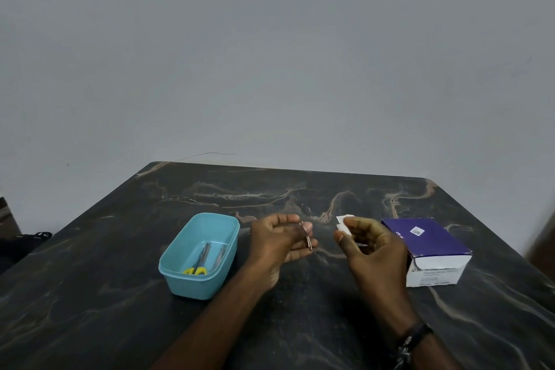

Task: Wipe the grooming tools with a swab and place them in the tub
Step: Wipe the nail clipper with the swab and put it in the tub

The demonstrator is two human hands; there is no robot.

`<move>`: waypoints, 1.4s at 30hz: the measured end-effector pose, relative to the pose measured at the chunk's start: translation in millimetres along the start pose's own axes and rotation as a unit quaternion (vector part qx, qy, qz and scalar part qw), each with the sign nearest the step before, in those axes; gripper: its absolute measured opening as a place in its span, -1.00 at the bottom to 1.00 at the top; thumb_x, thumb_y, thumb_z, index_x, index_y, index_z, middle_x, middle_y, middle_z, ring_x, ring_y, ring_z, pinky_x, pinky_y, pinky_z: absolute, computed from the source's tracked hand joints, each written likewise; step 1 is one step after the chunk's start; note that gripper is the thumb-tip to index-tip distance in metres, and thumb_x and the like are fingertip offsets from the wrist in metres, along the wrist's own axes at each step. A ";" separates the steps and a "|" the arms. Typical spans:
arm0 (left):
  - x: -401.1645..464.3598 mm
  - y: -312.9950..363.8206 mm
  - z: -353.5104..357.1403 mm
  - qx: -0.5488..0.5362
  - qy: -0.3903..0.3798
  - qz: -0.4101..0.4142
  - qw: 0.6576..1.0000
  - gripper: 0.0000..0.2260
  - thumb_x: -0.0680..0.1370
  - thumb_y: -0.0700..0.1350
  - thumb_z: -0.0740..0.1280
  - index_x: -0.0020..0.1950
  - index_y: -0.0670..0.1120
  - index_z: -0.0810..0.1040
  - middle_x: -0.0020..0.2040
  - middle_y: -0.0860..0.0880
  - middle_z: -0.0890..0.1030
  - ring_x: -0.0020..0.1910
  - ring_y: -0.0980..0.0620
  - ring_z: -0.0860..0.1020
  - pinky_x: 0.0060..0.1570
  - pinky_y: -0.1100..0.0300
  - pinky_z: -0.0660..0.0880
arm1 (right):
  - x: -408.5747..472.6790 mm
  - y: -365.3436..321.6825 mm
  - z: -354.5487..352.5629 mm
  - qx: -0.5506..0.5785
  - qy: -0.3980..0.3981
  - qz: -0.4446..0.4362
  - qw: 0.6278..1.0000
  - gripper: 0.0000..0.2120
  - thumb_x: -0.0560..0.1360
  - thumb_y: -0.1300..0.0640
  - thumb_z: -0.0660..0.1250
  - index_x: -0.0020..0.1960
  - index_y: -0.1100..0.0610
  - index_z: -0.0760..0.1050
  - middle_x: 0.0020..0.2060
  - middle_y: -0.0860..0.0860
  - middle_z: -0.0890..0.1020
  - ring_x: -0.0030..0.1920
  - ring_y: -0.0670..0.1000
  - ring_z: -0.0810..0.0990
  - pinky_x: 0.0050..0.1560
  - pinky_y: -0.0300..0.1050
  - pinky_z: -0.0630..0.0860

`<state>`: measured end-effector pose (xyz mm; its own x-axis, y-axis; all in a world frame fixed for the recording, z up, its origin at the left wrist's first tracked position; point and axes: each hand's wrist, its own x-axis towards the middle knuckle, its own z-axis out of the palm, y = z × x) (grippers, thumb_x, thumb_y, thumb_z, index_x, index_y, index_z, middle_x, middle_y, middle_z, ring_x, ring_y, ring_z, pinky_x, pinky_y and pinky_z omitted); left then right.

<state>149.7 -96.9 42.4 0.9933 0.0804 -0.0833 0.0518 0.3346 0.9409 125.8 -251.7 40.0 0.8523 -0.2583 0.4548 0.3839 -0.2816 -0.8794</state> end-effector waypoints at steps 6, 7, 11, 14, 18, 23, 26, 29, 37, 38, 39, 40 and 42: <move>-5.6 1.5 -0.7 0.002 -0.021 0.016 1.000 -0.81 0.45 -0.24 0.47 0.03 -0.18 0.59 -0.20 -0.13 0.70 -0.26 -0.14 0.70 -0.27 0.05 0.65 | -0.8 -1.9 2.7 0.072 -0.040 0.063 0.995 -0.86 0.51 0.29 0.36 -0.14 0.10 0.63 -0.29 0.01 0.72 -0.29 -0.15 0.67 -0.31 -0.40 0.53; -7.0 1.5 -0.2 0.005 -0.029 0.017 0.999 -0.82 0.45 -0.23 0.47 0.03 -0.19 0.59 -0.22 -0.12 0.70 -0.28 -0.12 0.69 -0.31 0.09 0.64 | -1.1 -2.9 2.2 0.078 -0.053 0.073 0.993 -0.86 0.52 0.29 0.35 -0.14 0.11 0.63 -0.30 0.02 0.72 -0.31 -0.15 0.67 -0.34 -0.40 0.51; -12.7 2.9 0.9 0.018 -0.039 0.018 0.999 -0.79 0.46 -0.20 0.47 0.05 -0.22 0.58 -0.24 -0.10 0.71 -0.37 -0.06 0.68 -0.42 0.17 0.60 | -2.6 -1.5 3.5 0.064 -0.082 0.086 0.991 -0.85 0.52 0.28 0.34 -0.07 0.08 0.63 -0.30 -0.03 0.73 -0.34 -0.13 0.67 -0.39 -0.40 0.50; -12.7 1.9 0.6 0.003 -0.046 0.014 0.999 -0.79 0.47 -0.24 0.45 0.07 -0.24 0.58 -0.18 -0.16 0.70 -0.33 -0.08 0.69 -0.36 0.16 0.63 | -3.5 0.3 4.7 0.063 -0.076 0.096 0.990 -0.80 0.51 0.32 0.34 0.06 0.08 0.53 -0.32 0.05 0.73 -0.34 -0.06 0.69 -0.37 -0.25 0.53; -8.0 -1.9 -0.4 -0.020 -0.047 0.017 0.999 -0.84 0.49 -0.34 0.40 0.06 -0.25 0.58 -0.11 -0.23 0.67 -0.23 -0.11 0.69 -0.19 0.09 0.66 | -1.7 1.1 1.8 0.035 -0.067 0.080 0.994 -0.83 0.50 0.40 0.31 -0.11 0.15 0.49 -0.32 0.08 0.72 -0.34 -0.02 0.67 -0.32 -0.09 0.50; -6.9 -3.0 0.8 -0.017 -0.048 0.016 0.999 -0.85 0.50 -0.37 0.37 0.04 -0.24 0.59 -0.06 -0.25 0.67 -0.18 -0.13 0.69 -0.17 0.10 0.66 | -2.2 7.8 5.6 -0.063 -0.068 0.064 0.994 -0.71 0.47 0.41 0.33 -0.22 0.05 0.65 -0.29 -0.08 0.72 -0.21 -0.07 0.70 -0.15 -0.14 0.59; -8.7 -2.8 1.0 0.011 -0.050 0.027 0.998 -0.82 0.46 -0.34 0.43 0.05 -0.25 0.61 -0.05 -0.25 0.69 -0.17 -0.09 0.68 -0.19 0.10 0.65 | -6.1 4.6 6.6 -0.106 -0.107 0.033 0.988 -0.81 0.48 0.26 0.39 -0.15 -0.02 0.66 -0.28 -0.14 0.72 -0.24 -0.14 0.68 -0.18 -0.15 0.60; -10.7 -2.2 1.4 0.032 -0.059 0.040 0.997 -0.80 0.45 -0.31 0.45 0.06 -0.24 0.62 -0.07 -0.23 0.70 -0.19 -0.06 0.68 -0.15 0.06 0.64 | -8.9 -1.5 7.6 -0.130 -0.151 0.005 0.980 -0.95 0.47 0.06 0.43 -0.10 -0.04 0.67 -0.30 -0.14 0.72 -0.29 -0.14 0.67 -0.25 -0.13 0.61; -12.9 0.9 0.8 0.055 -0.096 0.068 0.992 -0.85 0.42 -0.26 0.49 -0.03 -0.14 0.63 -0.04 -0.23 0.70 -0.19 -0.05 0.62 -0.42 0.27 0.46 | -6.7 -8.6 3.7 -0.085 -0.213 0.049 0.972 -0.81 0.52 0.14 0.36 -0.24 0.11 0.66 -0.35 0.02 0.69 -0.32 -0.05 0.63 -0.26 -0.20 0.54; -12.2 1.4 -0.4 0.067 -0.100 0.074 0.990 -0.85 0.42 -0.26 0.49 -0.05 -0.11 0.64 -0.05 -0.21 0.70 -0.17 -0.04 0.62 -0.41 0.27 0.44 | -7.3 -10.6 4.1 -0.060 -0.224 0.059 0.971 -0.79 0.53 0.18 0.34 -0.24 0.16 0.65 -0.37 0.04 0.68 -0.35 -0.09 0.61 -0.31 -0.30 0.49; -11.2 2.0 -1.8 0.077 -0.103 0.078 0.989 -0.84 0.41 -0.26 0.50 -0.05 -0.10 0.65 -0.06 -0.18 0.71 -0.17 -0.01 0.63 -0.41 0.28 0.44 | -7.8 -12.2 4.8 -0.038 -0.231 0.069 0.970 -0.78 0.54 0.22 0.32 -0.24 0.20 0.65 -0.39 0.04 0.68 -0.39 -0.15 0.58 -0.35 -0.37 0.44; -10.2 2.7 -3.2 0.083 -0.106 0.080 0.988 -0.84 0.41 -0.26 0.50 -0.06 -0.09 0.66 -0.09 -0.15 0.71 -0.17 0.01 0.63 -0.40 0.29 0.45 | -8.1 -13.2 5.9 -0.025 -0.231 0.077 0.969 -0.78 0.54 0.23 0.32 -0.23 0.22 0.65 -0.40 0.04 0.67 -0.41 -0.19 0.56 -0.38 -0.42 0.41; -8.4 5.1 -5.7 0.082 -0.110 0.085 0.987 -0.85 0.41 -0.27 0.50 -0.08 -0.08 0.67 -0.16 -0.08 0.71 -0.21 0.06 0.63 -0.38 0.29 0.47 | -8.3 -13.1 7.1 -0.012 -0.220 0.084 0.972 -0.80 0.53 0.22 0.33 -0.22 0.20 0.66 -0.40 0.03 0.68 -0.43 -0.22 0.55 -0.40 -0.43 0.41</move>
<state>141.0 -90.5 46.0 0.9865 -0.0904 0.1367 -0.1193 0.1760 0.9771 116.2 -239.4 46.8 0.9738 0.1166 0.1954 0.2217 -0.2926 -0.9302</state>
